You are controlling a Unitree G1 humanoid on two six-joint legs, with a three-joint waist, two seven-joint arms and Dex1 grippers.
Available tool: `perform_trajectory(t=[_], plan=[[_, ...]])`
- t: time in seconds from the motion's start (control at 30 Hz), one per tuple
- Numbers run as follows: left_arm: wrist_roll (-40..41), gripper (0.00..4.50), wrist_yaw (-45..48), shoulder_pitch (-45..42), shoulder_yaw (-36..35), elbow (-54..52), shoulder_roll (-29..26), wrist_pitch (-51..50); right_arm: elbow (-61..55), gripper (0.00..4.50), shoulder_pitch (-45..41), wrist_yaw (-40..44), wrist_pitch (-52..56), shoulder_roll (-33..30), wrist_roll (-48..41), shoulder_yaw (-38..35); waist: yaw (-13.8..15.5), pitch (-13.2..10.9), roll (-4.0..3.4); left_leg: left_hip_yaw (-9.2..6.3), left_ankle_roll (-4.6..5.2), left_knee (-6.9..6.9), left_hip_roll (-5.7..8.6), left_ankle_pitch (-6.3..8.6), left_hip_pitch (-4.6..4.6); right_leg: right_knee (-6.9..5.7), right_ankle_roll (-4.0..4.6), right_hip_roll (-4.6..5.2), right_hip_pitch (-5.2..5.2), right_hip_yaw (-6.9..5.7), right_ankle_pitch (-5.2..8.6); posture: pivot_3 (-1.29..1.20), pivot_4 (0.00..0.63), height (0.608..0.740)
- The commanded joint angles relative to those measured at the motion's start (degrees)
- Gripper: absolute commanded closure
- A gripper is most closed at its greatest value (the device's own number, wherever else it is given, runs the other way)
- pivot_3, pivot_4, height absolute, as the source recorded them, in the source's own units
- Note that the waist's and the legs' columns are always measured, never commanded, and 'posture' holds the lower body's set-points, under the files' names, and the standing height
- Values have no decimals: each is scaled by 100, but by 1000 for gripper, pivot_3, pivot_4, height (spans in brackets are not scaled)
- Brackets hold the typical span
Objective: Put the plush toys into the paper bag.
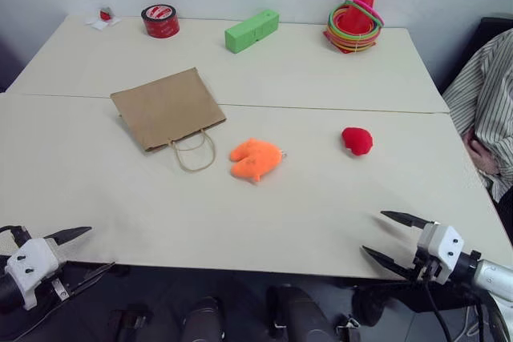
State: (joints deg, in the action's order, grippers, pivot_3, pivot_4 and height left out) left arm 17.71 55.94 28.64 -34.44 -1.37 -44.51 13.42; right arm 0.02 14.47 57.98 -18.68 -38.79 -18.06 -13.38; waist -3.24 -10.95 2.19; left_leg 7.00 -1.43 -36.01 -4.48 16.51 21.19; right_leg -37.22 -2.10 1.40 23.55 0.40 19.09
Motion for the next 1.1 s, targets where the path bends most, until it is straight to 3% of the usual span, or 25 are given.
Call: perform_trajectory(t=[0.03, 0.2, 0.4, 0.63, 0.73, 1.0, 1.1], plan=[[203, 0, -114, -171, -63, -227, 61, -52, -304, 14, -160, -233, -37, 186, -10, 109, 1, 1, -2, 0, 0, 0, 0, 0, -1, -1, 0, 0, -1, 0, 0, 0, 150, 740], [579, 0, -606, -1158, 69, -618, -67, -1088, -953, 14, -582, -708, 375, 742, -474, 295, 10, 1, -1, -2, 0, -14, 0, -6, -3, -24, -3, 0, -1, -1, -2, 0, 150, 740], [-388, 0, -1056, -3038, 1314, -413, -280, -1191, -1626, 14, -1023, -1206, 1218, 1098, -826, 515, 63, 5, -6, -5, -1, -12, 15, -28, -9, -38, -9, 6, -5, -1, -13, 0, 150, 740], [-1427, 0, -1357, -5125, 2789, 1167, 212, -853, -1565, 14, -1224, -1359, 1156, 1297, -487, 824, 70, 5, -5, 7, -4, -16, 15, -31, 3, -44, -14, -5, 10, 3, -15, 0, 150, 740], [-1622, 558, -1412, -5785, 3171, 1800, 547, -784, -1562, 0, -1196, -1428, 1106, 1341, -398, 860, 92, 5, -4, 8, -4, -20, 17, -31, 4, -48, -18, -6, 12, 4, -16, 0, 150, 740], [-1540, 3090, -648, -6574, 3467, 2661, 473, -755, -1715, 0, -1025, -1362, 1136, 1356, -377, 958, 94, 6, -4, 13, -29, -37, 14, -45, 1, -67, -20, -11, 13, 6, -17, 0, 150, 740], [-1096, 4027, -33, -6674, 3313, 2662, 360, -989, -1723, 624, -1080, -1231, 1167, 1338, -449, 1031, 98, 6, -4, 12, -34, -41, 11, -48, 1, -70, -19, -14, 13, 5, -16, 0, 150, 740]])
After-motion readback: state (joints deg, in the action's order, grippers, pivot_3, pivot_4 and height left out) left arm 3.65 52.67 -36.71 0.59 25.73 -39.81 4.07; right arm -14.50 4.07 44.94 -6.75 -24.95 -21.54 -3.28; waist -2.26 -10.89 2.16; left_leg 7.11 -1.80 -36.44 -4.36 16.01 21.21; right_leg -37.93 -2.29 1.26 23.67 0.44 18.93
